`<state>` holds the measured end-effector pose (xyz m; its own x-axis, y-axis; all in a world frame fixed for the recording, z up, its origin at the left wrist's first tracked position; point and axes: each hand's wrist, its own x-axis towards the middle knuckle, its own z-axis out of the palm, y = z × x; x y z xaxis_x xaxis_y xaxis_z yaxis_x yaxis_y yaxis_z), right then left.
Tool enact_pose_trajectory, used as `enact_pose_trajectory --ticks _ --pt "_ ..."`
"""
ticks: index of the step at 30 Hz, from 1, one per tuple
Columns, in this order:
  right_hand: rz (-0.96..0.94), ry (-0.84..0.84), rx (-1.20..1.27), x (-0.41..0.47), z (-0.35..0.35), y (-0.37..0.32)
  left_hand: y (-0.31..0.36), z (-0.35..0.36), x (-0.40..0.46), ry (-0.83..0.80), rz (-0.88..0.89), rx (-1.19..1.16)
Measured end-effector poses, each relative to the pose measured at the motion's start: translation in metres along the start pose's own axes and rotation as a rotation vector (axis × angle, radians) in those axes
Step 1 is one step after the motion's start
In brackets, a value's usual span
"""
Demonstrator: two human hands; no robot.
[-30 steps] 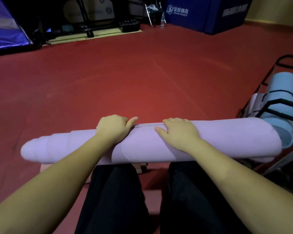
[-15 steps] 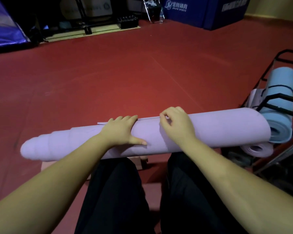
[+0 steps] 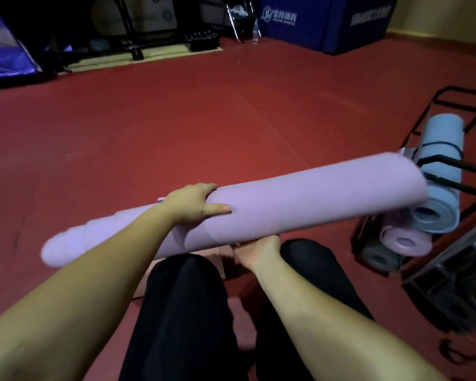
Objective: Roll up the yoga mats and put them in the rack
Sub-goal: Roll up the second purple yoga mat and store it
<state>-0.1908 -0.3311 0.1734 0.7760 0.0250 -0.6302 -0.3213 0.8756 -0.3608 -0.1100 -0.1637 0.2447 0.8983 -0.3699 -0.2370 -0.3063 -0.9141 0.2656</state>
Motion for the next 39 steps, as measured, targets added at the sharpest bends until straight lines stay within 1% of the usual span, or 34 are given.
enact_pose_trajectory --ticks 2,5,7,8,9,11,12,14,16,18,21,24,25,26,27,28,30,32,33,34,37,39 --pt "-0.083 -0.152 0.055 0.001 0.029 -0.019 0.002 -0.015 -0.001 0.087 -0.002 -0.047" --pt "-0.248 -0.204 0.024 -0.005 0.088 -0.062 0.015 -0.045 0.005 0.247 -0.004 -0.172" --pt "-0.304 -0.261 0.078 -0.017 0.126 -0.091 0.030 -0.066 0.011 0.365 -0.001 -0.275" --pt "-0.325 -0.274 0.077 -0.023 0.141 -0.102 0.039 -0.075 0.015 0.411 -0.009 -0.364" --pt "-0.360 -0.277 0.046 -0.029 0.153 -0.110 0.047 -0.084 0.020 0.472 -0.020 -0.500" --pt "-0.442 -0.238 -0.052 -0.040 0.166 -0.116 0.062 -0.095 0.023 0.570 -0.107 -0.919" --pt "-0.475 -0.220 -0.088 -0.043 0.167 -0.115 0.068 -0.095 0.023 0.575 -0.188 -1.072" --pt "-0.528 -0.175 -0.183 -0.044 0.154 -0.106 0.079 -0.080 0.016 0.529 -0.291 -1.242" --pt "-0.550 -0.123 -0.261 -0.038 0.132 -0.097 0.080 -0.055 0.007 0.486 -0.324 -1.316" --pt "-0.551 -0.092 -0.347 -0.025 0.105 -0.088 0.077 -0.025 0.001 0.490 -0.338 -1.378" --pt "-0.462 -0.020 -0.525 -0.014 0.066 -0.073 0.077 0.015 -0.013 0.466 -0.382 -1.452" --pt "-0.343 0.120 -0.890 -0.006 0.029 -0.066 0.078 0.047 -0.022 0.410 -0.404 -1.568" --pt "-0.323 0.103 -0.983 -0.005 0.020 -0.064 0.078 0.055 -0.023 0.387 -0.380 -1.599" --pt "-0.329 0.052 -1.051 -0.003 0.012 -0.061 0.076 0.063 -0.023 0.372 -0.345 -1.628" --pt "-0.365 0.015 -1.060 -0.003 0.009 -0.060 0.074 0.068 -0.023 0.371 -0.331 -1.648" --pt "-0.409 -0.006 -1.017 -0.005 0.011 -0.061 0.074 0.070 -0.024 0.389 -0.334 -1.659" --pt "-0.441 -0.087 -0.789 -0.015 0.027 -0.068 0.075 0.070 -0.026 0.422 -0.360 -1.663" --pt "-0.473 -0.226 -0.661 -0.024 0.050 -0.083 0.077 0.068 -0.024 0.432 -0.363 -1.664" --pt "-0.502 -0.254 -0.659 -0.030 0.061 -0.089 0.077 0.066 -0.025 0.435 -0.368 -1.667" --pt "-0.546 -0.243 -0.670 -0.031 0.069 -0.093 0.079 0.063 -0.026 0.440 -0.364 -1.681" --pt "-0.601 -0.262 -0.694 -0.031 0.068 -0.093 0.083 0.060 -0.027 0.470 -0.363 -1.738" --pt "-0.642 -0.284 -0.706 -0.050 0.075 -0.094 0.088 0.055 -0.032 0.505 -0.368 -1.751"
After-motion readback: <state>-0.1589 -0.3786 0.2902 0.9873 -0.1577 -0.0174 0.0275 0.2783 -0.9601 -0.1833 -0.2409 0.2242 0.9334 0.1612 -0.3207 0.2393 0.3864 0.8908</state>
